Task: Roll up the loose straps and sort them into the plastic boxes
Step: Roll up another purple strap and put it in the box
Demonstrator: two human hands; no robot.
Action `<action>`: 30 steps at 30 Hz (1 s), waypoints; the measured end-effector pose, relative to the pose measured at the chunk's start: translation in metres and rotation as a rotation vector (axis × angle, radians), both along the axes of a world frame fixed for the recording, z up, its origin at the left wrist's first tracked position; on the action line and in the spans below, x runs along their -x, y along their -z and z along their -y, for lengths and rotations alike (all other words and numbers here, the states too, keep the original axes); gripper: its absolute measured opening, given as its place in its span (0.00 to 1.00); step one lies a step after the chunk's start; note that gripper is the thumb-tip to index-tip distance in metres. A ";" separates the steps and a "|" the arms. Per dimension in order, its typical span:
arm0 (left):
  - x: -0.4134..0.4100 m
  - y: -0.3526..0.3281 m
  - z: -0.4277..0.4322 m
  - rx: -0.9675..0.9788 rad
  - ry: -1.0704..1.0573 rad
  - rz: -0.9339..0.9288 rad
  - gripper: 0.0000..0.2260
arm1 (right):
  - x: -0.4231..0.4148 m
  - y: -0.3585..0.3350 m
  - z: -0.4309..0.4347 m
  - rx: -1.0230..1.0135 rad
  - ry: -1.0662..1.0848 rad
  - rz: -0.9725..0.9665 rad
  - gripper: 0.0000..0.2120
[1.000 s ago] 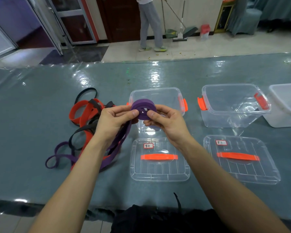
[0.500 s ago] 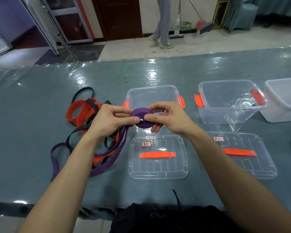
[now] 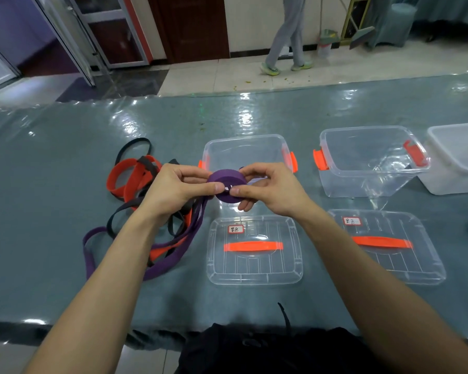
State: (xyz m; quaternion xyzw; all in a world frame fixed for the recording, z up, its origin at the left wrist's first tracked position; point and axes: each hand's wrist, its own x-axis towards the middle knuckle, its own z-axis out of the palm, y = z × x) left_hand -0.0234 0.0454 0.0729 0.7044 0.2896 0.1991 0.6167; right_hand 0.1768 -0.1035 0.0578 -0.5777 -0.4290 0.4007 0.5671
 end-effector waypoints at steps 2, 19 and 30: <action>-0.002 0.002 0.006 0.068 -0.046 0.058 0.22 | 0.002 0.001 0.001 -0.036 0.040 -0.056 0.15; -0.005 0.001 0.023 0.109 -0.176 0.232 0.15 | 0.039 0.018 -0.009 -0.167 0.123 -0.526 0.20; 0.013 -0.017 0.007 -0.170 0.058 -0.064 0.17 | -0.006 -0.013 -0.010 0.104 -0.185 0.268 0.17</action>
